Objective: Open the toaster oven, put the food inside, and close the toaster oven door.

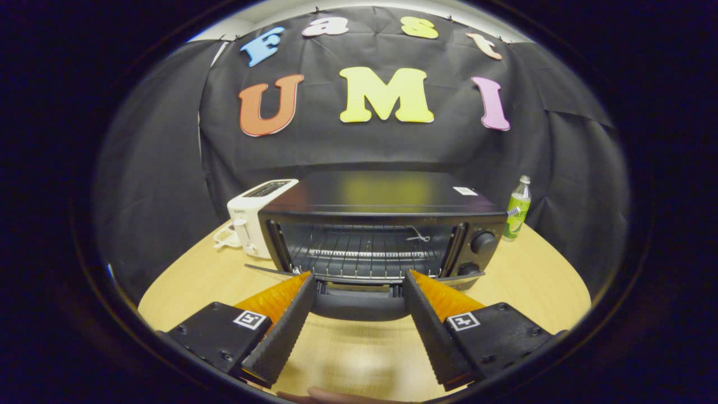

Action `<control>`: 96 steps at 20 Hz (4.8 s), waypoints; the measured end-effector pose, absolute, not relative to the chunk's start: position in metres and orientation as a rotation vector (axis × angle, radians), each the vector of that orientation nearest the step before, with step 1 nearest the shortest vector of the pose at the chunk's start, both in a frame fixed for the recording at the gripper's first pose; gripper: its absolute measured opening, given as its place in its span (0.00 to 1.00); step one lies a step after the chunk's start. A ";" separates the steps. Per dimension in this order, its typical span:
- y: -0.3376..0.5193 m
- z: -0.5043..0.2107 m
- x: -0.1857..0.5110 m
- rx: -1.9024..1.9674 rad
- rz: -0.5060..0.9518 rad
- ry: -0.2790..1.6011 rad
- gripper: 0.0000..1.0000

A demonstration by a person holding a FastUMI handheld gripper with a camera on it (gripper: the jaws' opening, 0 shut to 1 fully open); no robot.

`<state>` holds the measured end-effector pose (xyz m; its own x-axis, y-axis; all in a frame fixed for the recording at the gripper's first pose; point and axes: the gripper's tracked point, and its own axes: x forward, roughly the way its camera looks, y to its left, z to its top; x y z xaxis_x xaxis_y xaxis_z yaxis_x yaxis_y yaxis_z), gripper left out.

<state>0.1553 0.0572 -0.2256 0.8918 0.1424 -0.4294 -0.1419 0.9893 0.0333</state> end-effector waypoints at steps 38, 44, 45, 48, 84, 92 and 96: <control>0.156 -0.272 -0.001 0.545 0.584 1.220 0.83; 0.163 -0.280 -0.008 0.639 0.597 1.340 0.64; 0.164 -0.281 -0.007 0.643 0.596 1.348 0.60; 0.164 -0.281 -0.005 0.658 0.603 1.344 0.46; 0.082 -0.243 0.173 1.068 0.347 0.553 0.37; 0.064 -0.272 0.236 1.205 0.150 0.480 0.37; 0.072 -0.269 0.249 1.145 0.102 0.468 0.37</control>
<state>0.2489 0.0718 -0.2686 0.8992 0.3132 -0.3056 0.1574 0.4202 0.8937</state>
